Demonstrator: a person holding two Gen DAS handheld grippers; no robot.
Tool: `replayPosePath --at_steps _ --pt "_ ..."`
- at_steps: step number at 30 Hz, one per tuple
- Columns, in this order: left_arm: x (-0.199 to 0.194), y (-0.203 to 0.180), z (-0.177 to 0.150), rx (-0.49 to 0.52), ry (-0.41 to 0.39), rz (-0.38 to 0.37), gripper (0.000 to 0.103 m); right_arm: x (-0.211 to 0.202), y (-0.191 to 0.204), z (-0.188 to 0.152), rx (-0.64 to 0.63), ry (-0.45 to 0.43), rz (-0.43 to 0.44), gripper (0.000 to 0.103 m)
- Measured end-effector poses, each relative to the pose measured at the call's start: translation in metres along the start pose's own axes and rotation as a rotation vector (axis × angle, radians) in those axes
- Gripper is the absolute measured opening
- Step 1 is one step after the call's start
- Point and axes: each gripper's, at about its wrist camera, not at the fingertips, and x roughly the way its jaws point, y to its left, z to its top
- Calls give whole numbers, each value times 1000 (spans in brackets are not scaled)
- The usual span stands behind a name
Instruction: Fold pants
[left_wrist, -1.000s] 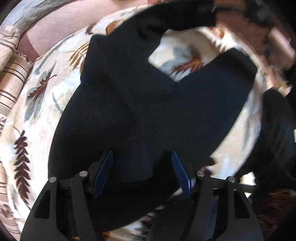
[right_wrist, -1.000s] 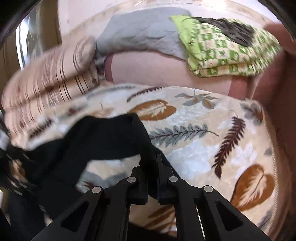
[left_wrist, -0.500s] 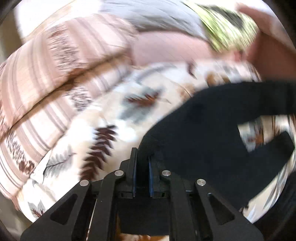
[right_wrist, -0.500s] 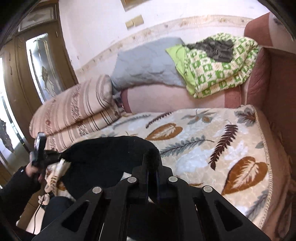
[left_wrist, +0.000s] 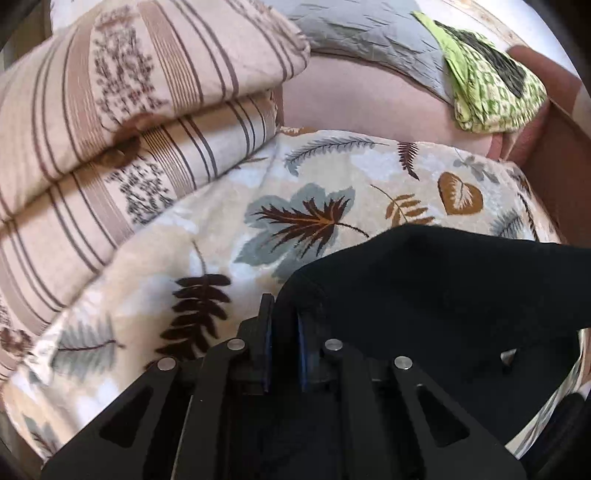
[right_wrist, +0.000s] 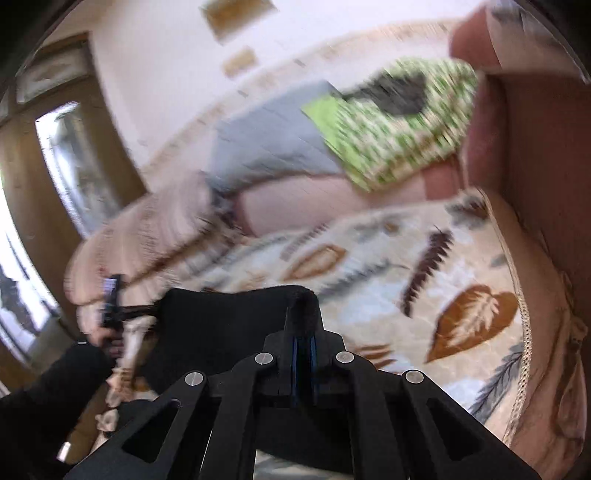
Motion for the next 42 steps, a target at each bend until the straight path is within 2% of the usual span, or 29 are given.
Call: replayPosePath --at_steps 2,4,5,6,8,10,11,13,15,17,18,20,21,22,23,24,25,26,27,29,32,34,36,38,40,41,42 --pt "11 -2 4 -14 15 2 13 37 -23 5 36 55 -52 4" --pt "27 -1 9 -39 31 11 24 80 -52 7 89 116 -122 4" --pt "34 3 10 -68 34 25 34 93 -61 5 110 133 -140 4" --pt "43 9 12 -101 32 43 38 115 -78 4 156 154 -169 5" --pt "59 22 15 -166 46 77 38 136 -97 1 180 133 -213 10" --pt "72 40 15 -253 62 129 38 147 -109 1 167 99 -311 10" --pt "72 46 14 -283 57 139 38 147 -113 1 181 89 -333 10" --pt "59 53 9 -320 0 115 38 136 -116 0 207 63 -313 12" --pt "43 44 5 -276 -53 59 38 127 -105 -1 158 67 -308 17" --pt "20 19 -1 -197 -109 -69 39 120 -84 -3 64 85 -273 18" --pt "12 4 -3 -143 -123 -134 45 116 -68 -7 11 96 -233 20" --pt "3 -33 -13 1 -129 -238 50 117 -41 -20 -91 157 -124 32" --pt "6 -44 -15 42 -117 -242 50 123 -33 -27 -137 205 -87 32" --pt "17 -58 -19 95 -78 -205 50 132 -28 -37 -177 262 -100 29" --pt "26 -61 -18 101 -49 -170 50 142 -31 -45 -185 307 -146 29" --pt "42 -62 -20 84 4 -124 53 159 -43 -56 -160 385 -219 29" --pt "65 -58 -23 43 88 -87 59 169 -59 -64 -105 426 -255 29" --pt "78 -53 -25 -13 130 -102 60 170 -69 -66 -64 393 -232 29" --pt "78 -47 -26 -68 98 -131 64 167 -79 -65 -7 341 -201 28" --pt "72 -47 -23 -122 84 -146 66 165 -85 -60 63 339 -189 28" --pt "61 -55 -23 -88 54 -130 67 155 -72 -46 31 367 -227 30" --pt "64 -56 -21 -81 18 -133 73 141 -56 -29 -10 278 -248 34" --pt "76 -58 -24 -107 26 -135 81 144 -47 -11 -31 217 -258 39" --pt "80 -62 -28 -84 5 -131 93 166 -44 -5 -60 240 -266 42" --pt "83 -76 -29 -21 22 -68 95 205 -52 -18 -70 342 -317 42" --pt "83 -79 -31 -3 28 -43 96 220 -60 -27 -31 388 -326 43" --pt "85 -85 -31 23 35 -11 99 222 -65 -33 -13 346 -322 43"
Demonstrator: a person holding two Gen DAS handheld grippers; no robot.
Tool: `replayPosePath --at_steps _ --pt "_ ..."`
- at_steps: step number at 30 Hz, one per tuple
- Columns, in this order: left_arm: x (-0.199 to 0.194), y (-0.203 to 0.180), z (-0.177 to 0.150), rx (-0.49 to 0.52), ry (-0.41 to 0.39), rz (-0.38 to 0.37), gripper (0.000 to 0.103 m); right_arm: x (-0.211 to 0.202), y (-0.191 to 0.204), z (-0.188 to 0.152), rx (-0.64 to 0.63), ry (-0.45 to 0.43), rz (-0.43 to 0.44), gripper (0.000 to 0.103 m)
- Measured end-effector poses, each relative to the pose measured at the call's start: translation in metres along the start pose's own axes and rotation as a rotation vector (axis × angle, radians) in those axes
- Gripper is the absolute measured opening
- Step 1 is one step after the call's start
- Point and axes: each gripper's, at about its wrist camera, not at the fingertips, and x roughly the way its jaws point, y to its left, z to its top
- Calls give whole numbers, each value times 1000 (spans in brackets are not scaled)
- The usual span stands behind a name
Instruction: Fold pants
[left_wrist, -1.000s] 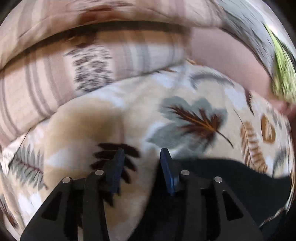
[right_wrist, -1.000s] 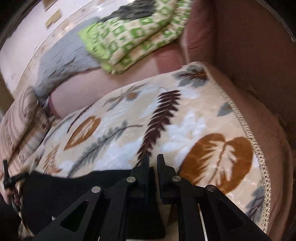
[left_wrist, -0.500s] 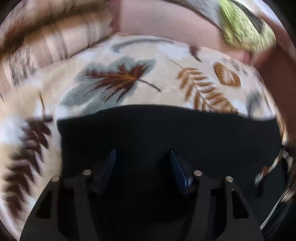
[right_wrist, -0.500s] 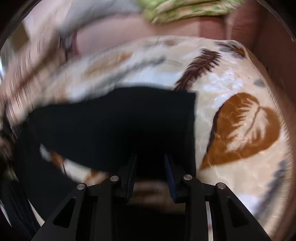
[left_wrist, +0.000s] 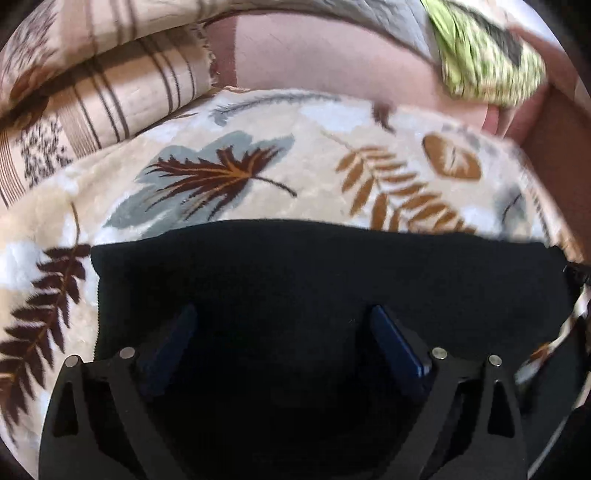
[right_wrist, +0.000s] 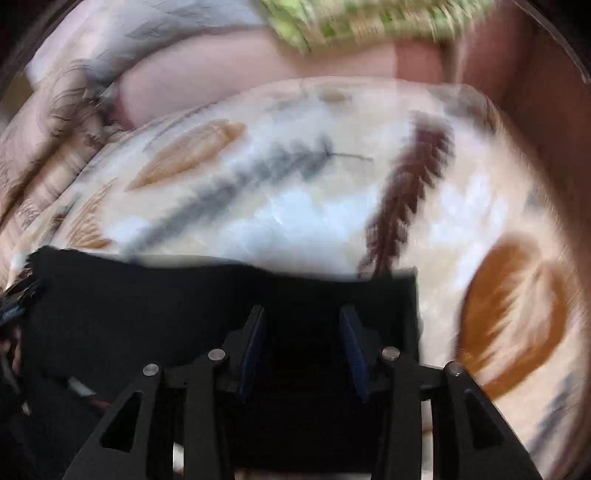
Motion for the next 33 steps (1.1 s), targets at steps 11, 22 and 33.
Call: replayPosePath --at_steps 11,22,33 --pt "5 -1 1 3 -5 5 103 -8 4 -7 -11 -95 -3 46" --pt "4 0 0 5 -8 11 103 -3 -12 -9 51 -116 99 52" --pt "4 -1 -1 2 -11 14 103 1 -7 -10 16 -115 53 53"
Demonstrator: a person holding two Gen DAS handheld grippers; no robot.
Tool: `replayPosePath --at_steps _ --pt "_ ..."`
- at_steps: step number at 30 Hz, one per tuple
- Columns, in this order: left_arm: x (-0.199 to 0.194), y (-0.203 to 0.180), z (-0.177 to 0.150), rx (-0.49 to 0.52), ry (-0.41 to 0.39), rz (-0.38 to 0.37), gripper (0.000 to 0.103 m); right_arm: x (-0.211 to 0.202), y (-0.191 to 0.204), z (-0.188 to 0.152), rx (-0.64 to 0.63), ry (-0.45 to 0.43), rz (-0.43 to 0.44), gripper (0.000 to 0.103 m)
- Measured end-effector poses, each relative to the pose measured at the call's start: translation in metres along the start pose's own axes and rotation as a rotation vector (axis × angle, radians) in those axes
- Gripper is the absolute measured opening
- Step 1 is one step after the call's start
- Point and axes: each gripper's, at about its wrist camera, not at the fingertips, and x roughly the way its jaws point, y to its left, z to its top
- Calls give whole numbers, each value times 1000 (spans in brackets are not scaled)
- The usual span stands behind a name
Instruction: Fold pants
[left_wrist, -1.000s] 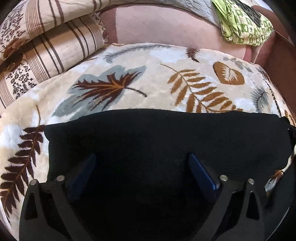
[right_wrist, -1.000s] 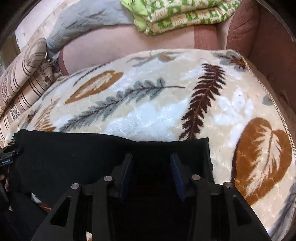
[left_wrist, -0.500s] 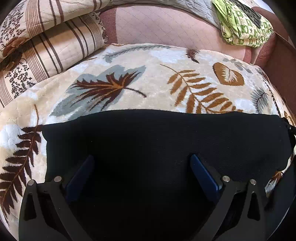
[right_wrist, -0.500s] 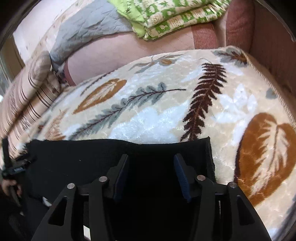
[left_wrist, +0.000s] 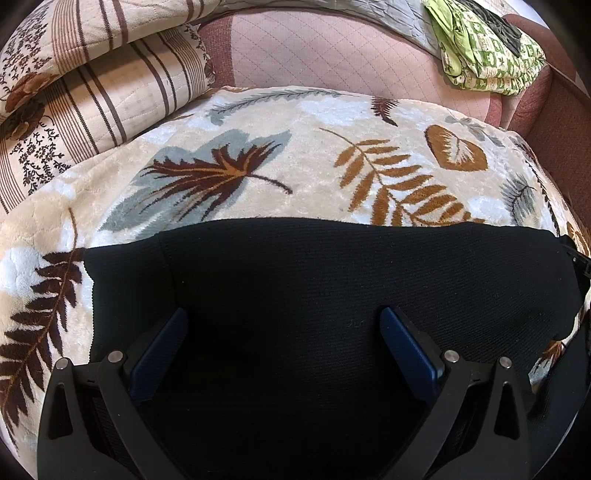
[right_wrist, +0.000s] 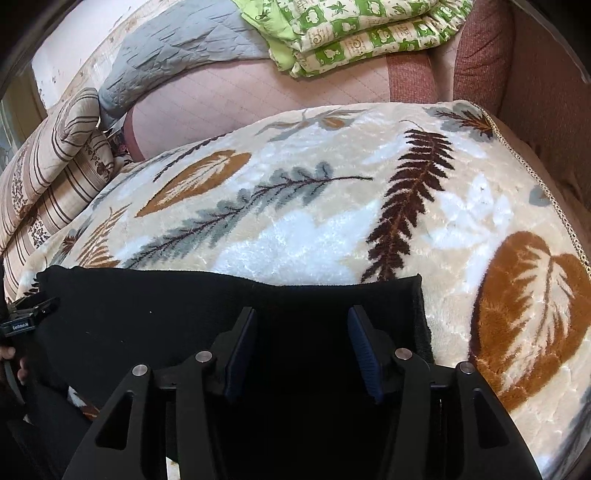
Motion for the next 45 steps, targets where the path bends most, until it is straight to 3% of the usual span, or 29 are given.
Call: replayPosePath --at_steps 26,32,34,35,37,39,40,42,44,45 --pt "2 -1 3 21 21 2 103 1 7 -1 -39 -7 -49 53" --pt "3 -3 2 24 11 15 103 -1 7 7 -26 42 -50 53" --pt "3 -1 2 22 11 11 103 -12 9 16 5 78 -96 53" --pt "3 -1 2 21 11 11 103 -22 11 17 29 66 -101 55" --pt "2 -1 2 22 15 11 103 -51 23 17 25 -8 -21 57" --pt "3 -1 2 24 15 14 103 -67 37 9 -16 -20 21 70" --pt "2 -1 2 25 20 14 103 -70 44 0 -34 -6 42 75" --pt "3 -1 2 23 21 12 103 -61 48 -16 -56 32 16 76" --pt "2 -1 2 26 20 14 103 -30 38 -35 -31 152 -46 80" --pt "2 0 2 25 20 14 103 -28 35 -42 -38 101 -32 82"
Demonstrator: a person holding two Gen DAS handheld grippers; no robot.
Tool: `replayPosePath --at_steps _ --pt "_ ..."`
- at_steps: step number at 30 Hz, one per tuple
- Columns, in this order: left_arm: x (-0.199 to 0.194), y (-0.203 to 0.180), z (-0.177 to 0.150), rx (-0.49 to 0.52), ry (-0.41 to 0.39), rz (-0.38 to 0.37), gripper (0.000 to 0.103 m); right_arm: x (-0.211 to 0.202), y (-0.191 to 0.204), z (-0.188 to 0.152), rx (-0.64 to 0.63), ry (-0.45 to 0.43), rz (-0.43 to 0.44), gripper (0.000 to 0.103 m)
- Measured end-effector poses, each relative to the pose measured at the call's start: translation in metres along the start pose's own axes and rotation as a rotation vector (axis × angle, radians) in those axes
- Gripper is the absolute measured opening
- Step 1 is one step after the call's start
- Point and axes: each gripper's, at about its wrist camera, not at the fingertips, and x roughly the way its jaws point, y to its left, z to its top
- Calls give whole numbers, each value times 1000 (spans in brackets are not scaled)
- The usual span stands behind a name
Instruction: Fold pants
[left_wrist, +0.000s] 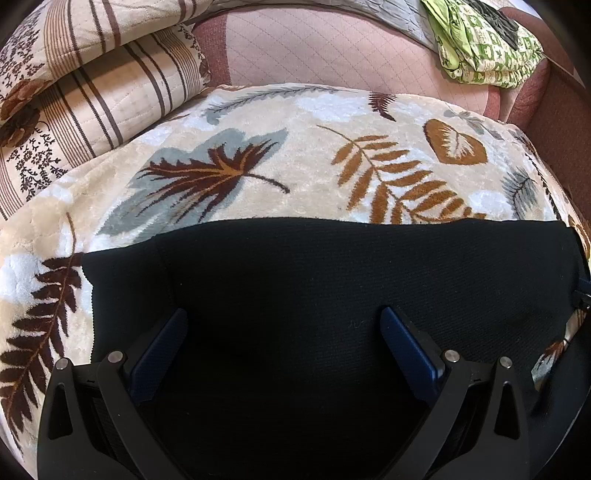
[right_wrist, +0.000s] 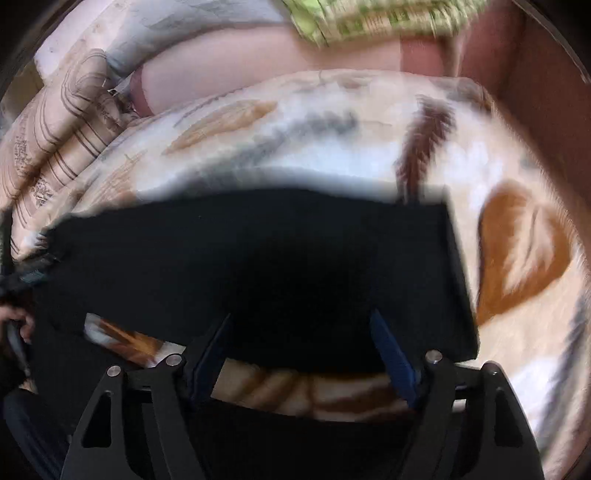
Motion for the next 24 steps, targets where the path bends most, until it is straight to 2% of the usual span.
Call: replayPosePath --at_steps 3,5,7,10,13,16,19,24 --pt "-3 -1 2 6 4 -5 103 -6 11 -2 -58 -30 -15 83" --pt "-18 3 5 32 -3 -19 103 -15 11 -3 -69 -63 5 82" --pt "-51 13 8 85 -83 -32 103 -37 0 -11 -28 -168 63 83" --pt "-89 42 15 119 -147 -28 103 -71 -19 -19 60 -323 93 83" --pt "-101 80 20 107 -134 -14 103 -88 -32 -21 129 -412 43 83" --pt "-93 105 18 94 -101 15 103 -83 -30 -20 123 -382 0 83" --pt "-80 114 11 103 -87 -21 103 -80 -15 -15 67 -370 -23 83" --pt "-65 100 7 216 -105 -80 103 -72 3 -16 -16 -339 -33 83"
